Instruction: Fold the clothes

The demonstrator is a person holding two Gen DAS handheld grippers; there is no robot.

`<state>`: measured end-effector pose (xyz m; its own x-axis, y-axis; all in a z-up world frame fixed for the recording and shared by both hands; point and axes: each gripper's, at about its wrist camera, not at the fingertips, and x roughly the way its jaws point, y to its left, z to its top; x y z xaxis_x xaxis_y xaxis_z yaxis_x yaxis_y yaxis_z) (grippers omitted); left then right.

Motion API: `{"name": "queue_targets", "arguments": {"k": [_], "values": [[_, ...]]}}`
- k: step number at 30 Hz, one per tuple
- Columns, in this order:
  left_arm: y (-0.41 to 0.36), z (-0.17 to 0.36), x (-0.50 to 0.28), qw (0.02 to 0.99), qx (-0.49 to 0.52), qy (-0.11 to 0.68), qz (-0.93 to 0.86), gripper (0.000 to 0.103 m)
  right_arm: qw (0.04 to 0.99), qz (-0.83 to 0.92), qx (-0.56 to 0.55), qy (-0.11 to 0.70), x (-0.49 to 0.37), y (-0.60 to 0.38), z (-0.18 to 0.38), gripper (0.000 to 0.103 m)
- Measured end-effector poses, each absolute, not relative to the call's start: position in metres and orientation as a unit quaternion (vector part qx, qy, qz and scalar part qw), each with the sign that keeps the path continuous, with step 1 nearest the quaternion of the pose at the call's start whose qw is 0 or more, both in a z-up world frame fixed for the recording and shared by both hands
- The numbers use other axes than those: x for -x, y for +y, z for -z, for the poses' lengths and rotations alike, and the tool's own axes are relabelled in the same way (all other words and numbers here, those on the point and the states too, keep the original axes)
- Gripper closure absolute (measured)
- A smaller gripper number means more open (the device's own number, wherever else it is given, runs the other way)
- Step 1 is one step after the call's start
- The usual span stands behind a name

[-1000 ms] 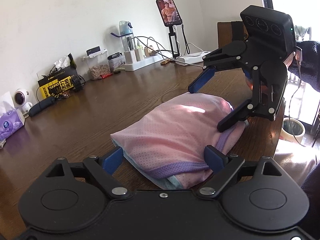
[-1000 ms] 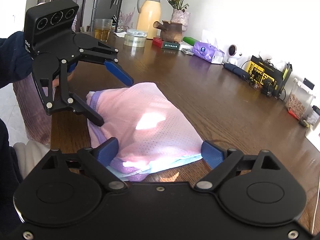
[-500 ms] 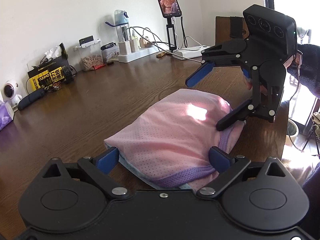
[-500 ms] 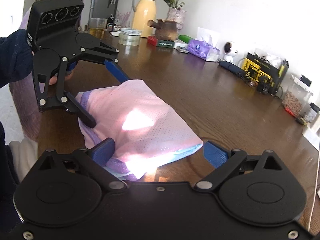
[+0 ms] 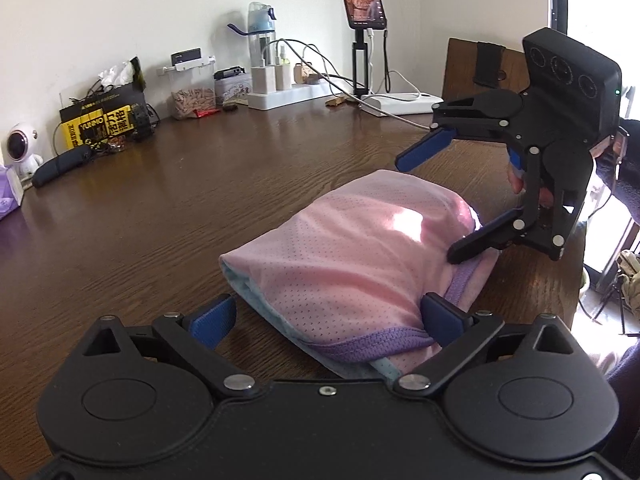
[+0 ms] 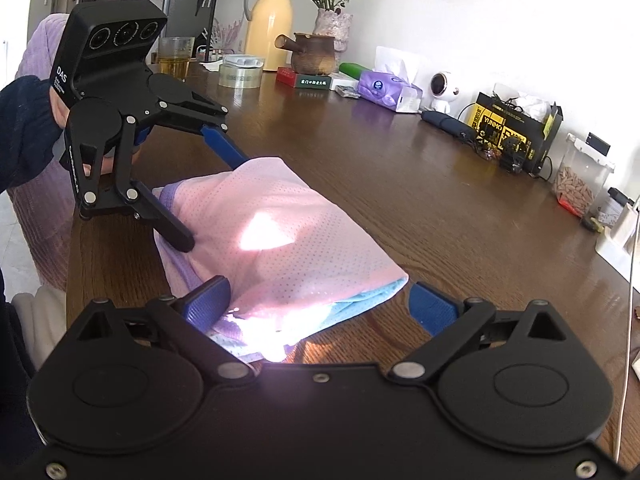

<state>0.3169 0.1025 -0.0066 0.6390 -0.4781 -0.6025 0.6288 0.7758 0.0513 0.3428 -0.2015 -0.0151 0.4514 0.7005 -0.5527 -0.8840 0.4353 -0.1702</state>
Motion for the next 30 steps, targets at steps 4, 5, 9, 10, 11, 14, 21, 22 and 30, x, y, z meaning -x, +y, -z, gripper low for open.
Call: {"name": "queue_targets", "arguments": {"k": [4,5,9,10,11,14,21,22,30], "values": [[0.102,0.006,-0.318,0.901,-0.132,0.288,0.298,0.004,0.823,-0.481,0.229,0.199,-0.341,-0.2,0.015,0.004],[0.101,0.005,-0.318,0.9,-0.134,0.286,0.299,0.004,0.823,-0.48,0.229,0.199,-0.341,-0.2,0.015,0.004],[0.101,0.006,-0.317,0.898,-0.14,0.282,0.307,0.004,0.82,-0.485,0.216,0.213,-0.349,-0.202,0.015,0.004],[0.1,0.006,-0.318,0.897,-0.14,0.282,0.309,0.004,0.82,-0.485,0.212,0.217,-0.351,-0.202,0.015,0.004],[0.1,0.006,-0.318,0.897,-0.14,0.283,0.31,0.004,0.82,-0.485,0.208,0.222,-0.353,-0.203,0.015,0.004],[0.101,0.006,-0.319,0.895,-0.135,0.286,0.316,0.005,0.819,-0.486,0.203,0.228,-0.356,-0.203,0.015,0.004],[0.101,0.007,-0.318,0.894,-0.135,0.282,0.322,0.005,0.823,-0.481,0.203,0.224,-0.357,-0.204,0.014,0.004],[0.101,0.007,-0.316,0.897,-0.138,0.273,0.32,0.005,0.823,-0.482,0.204,0.219,-0.355,-0.204,0.014,0.004],[0.145,-0.067,-0.222,0.937,-0.135,0.182,0.268,0.001,0.846,-0.481,0.179,0.148,-0.303,-0.244,-0.035,0.004]]}}
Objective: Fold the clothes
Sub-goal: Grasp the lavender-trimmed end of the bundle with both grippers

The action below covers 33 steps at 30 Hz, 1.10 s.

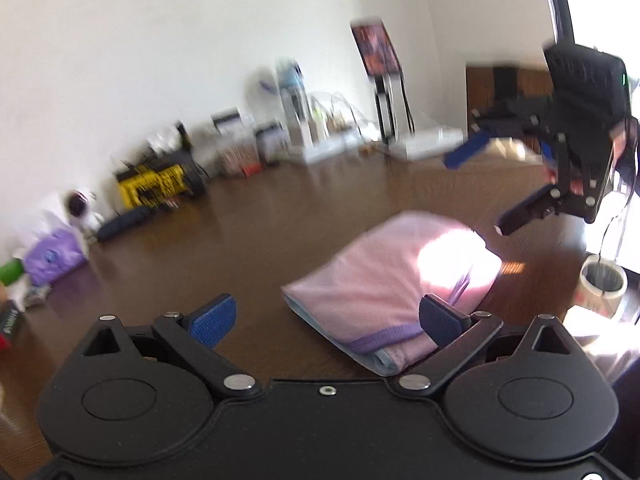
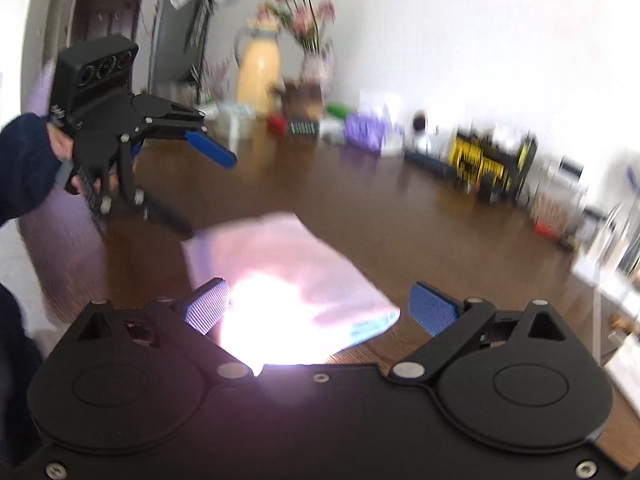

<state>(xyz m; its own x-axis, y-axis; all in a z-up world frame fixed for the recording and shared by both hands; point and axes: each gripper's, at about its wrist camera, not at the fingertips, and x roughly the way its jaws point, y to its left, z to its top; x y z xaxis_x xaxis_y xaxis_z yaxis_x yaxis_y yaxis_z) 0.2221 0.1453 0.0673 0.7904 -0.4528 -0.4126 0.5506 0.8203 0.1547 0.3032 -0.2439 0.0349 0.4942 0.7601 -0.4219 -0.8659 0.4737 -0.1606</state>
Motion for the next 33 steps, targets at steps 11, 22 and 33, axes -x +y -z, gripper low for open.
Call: {"name": "queue_targets", "arguments": {"k": [11,22,33], "values": [[0.128,-0.05,-0.264,0.917,-0.058,0.306,0.25,0.0,0.86,-0.447,0.049,0.243,-0.313,-0.274,-0.058,0.004],[0.088,-0.008,-0.319,0.887,-0.062,0.382,0.251,0.005,0.842,-0.426,0.086,0.32,-0.35,-0.203,-0.006,0.005],[0.077,0.0,-0.322,0.876,-0.086,0.395,0.264,0.021,0.824,-0.444,0.126,0.329,-0.347,-0.183,0.012,0.016]]}}
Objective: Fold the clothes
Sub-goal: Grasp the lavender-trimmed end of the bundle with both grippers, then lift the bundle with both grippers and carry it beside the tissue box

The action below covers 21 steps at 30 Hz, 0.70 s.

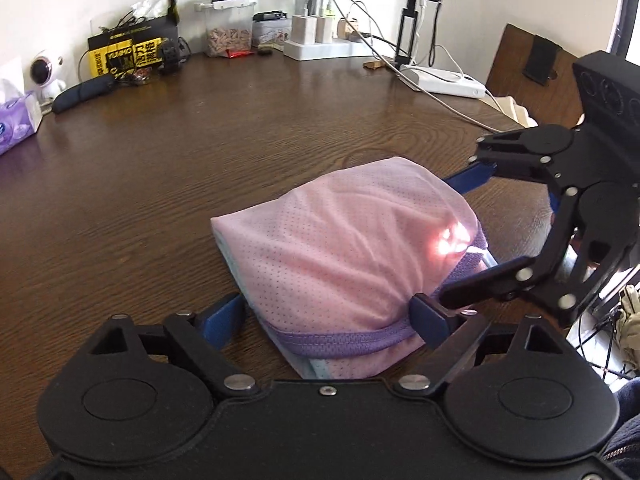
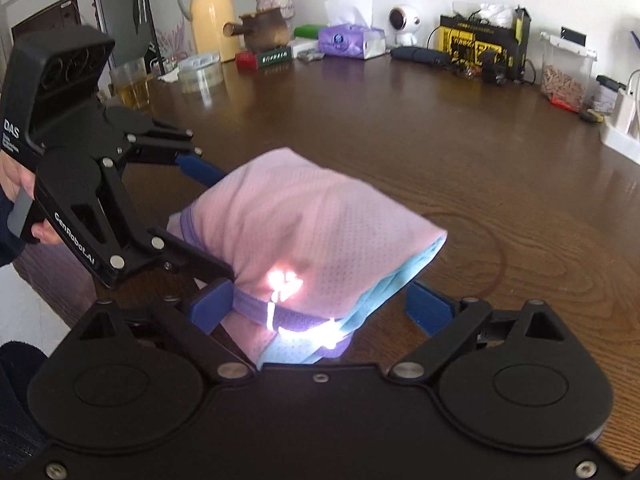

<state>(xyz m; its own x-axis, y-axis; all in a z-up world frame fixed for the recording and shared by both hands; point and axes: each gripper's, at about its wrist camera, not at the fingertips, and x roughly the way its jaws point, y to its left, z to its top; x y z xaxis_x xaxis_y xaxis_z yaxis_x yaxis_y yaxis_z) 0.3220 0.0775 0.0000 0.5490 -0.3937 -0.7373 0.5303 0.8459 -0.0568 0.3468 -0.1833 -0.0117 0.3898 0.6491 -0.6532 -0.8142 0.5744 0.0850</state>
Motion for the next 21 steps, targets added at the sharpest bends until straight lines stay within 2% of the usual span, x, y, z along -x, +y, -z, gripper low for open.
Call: {"name": "queue_targets", "arguments": {"k": [3,6,8,10,13,16,21], "values": [[0.074,-0.001,-0.323,0.875,-0.087,0.394,0.268,0.029,0.818,-0.456,0.125,0.327,-0.345,-0.182,0.009,0.036],[0.072,-0.002,-0.322,0.875,-0.085,0.39,0.275,0.04,0.818,-0.459,0.127,0.323,-0.342,-0.182,0.009,0.042],[0.069,-0.002,-0.321,0.876,-0.082,0.386,0.277,0.048,0.82,-0.458,0.122,0.323,-0.342,-0.183,0.009,0.049],[0.068,-0.003,-0.321,0.877,-0.073,0.383,0.281,0.064,0.82,-0.457,0.12,0.322,-0.341,-0.182,0.009,0.061],[0.063,-0.005,-0.318,0.882,-0.074,0.373,0.279,0.075,0.824,-0.453,0.116,0.32,-0.338,-0.181,0.009,0.07],[0.06,-0.01,-0.315,0.887,-0.078,0.361,0.276,0.078,0.83,-0.45,0.116,0.309,-0.333,-0.181,0.006,0.077],[0.065,-0.037,-0.315,0.901,-0.081,0.324,0.276,0.079,0.849,-0.442,0.109,0.268,-0.326,-0.182,-0.011,0.078]]}}
